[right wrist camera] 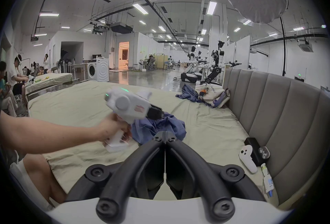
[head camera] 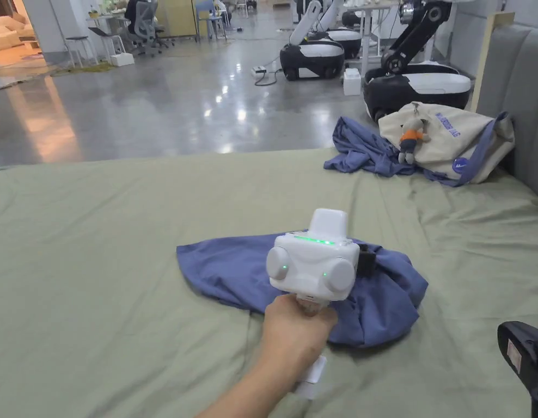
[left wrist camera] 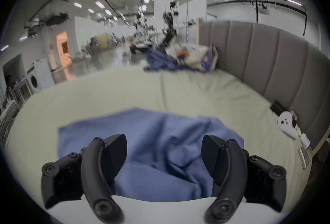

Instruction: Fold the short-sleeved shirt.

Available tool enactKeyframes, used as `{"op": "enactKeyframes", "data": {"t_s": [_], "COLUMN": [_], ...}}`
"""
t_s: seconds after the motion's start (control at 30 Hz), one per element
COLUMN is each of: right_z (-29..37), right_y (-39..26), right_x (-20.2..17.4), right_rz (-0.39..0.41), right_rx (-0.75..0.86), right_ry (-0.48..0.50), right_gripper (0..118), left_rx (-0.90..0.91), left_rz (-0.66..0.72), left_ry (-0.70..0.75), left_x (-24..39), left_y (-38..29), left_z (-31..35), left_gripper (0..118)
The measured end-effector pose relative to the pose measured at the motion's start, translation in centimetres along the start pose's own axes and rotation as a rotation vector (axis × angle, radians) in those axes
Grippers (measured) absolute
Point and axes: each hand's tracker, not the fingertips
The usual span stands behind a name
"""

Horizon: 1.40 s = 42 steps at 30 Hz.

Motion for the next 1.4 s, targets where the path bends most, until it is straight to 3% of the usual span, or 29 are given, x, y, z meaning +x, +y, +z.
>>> {"op": "enactKeyframes", "data": {"t_s": [0.1,0.2,0.3,0.37,0.43,0.47,0.53,0.63,0.7,0.77,1.03,1.07,1.1,1.13,1.17,1.27,1.4], "right_z": [-0.2,0.9,2.8,4.0,5.0,5.4,5.7,6.1,6.2,6.0,5.8,5.7,5.6,5.5,5.4,5.0,4.3], "right_y": [1.4,2.8,2.7,1.7,0.1,-0.5,-1.9,-3.2,-3.5,-3.4,-2.6,-2.6,-2.6,-2.5,-2.5,-2.3,-2.1], "right_x": [-0.4,-0.2,-0.1,-0.6,-1.0,-1.2,-1.7,-3.1,-3.6,-4.0,-3.9,-3.8,-3.7,-3.7,-3.7,-3.7,-3.8], "right_rz": [0.062,0.042,-0.001,-0.021,-0.054,-0.077,-0.122,-0.119,-0.115,-0.101,-0.087,-0.088,-0.088,-0.084,-0.080,-0.070,-0.043], "right_rx": [0.057,0.132,0.221,0.245,0.249,0.243,0.217,0.196,0.196,0.185,0.174,0.168,0.163,0.158,0.155,0.139,0.115], "right_ry": [-0.050,-0.059,-0.141,-0.228,-0.232,-0.226,-0.200,-0.202,-0.193,-0.176,-0.156,-0.150,-0.143,-0.142,-0.143,-0.129,-0.111], "right_gripper": [3,3,3,3,3,3,3,3,3,3,3,3,3,3,3,3,3], "left_rx": [0.103,0.299,0.489,0.520,0.515,0.468,0.426,0.354,0.402,0.345,0.344,0.335,0.307,0.276,0.205,0.160,-0.042], "left_rz": [0.032,0.064,0.037,-0.004,0.014,0.030,0.124,0.272,0.245,0.190,0.165,0.169,0.171,0.159,0.158,0.188,0.248], "left_ry": [-0.049,0.014,0.165,0.295,0.431,0.451,0.399,0.501,0.372,0.499,0.394,0.353,0.302,0.248,0.207,0.169,0.176], "left_x": [-5.1,-11.1,-15.3,-16.2,-16.6,-16.7,-17.3,-17.8,-18.1,-17.7,-18.7,-19.3,-20.0,-21.1,-22.1,-25.1,-28.2], "left_y": [3.2,3.6,0.1,-4.0,-9.3,-11.3,-15.1,-18.8,-20.6,-19.9,-17.0,-15.6,-13.9,-11.9,-10.1,-4.1,2.3], "left_z": [6.6,17.5,29.1,35.1,39.6,40.9,42.4,43.1,44.0,43.2,40.1,38.7,36.9,34.5,32.1,23.1,8.7], "left_gripper": [97,101,117,117,117,112,0,0,0,0,0,1,37,93,118,118,118]}}
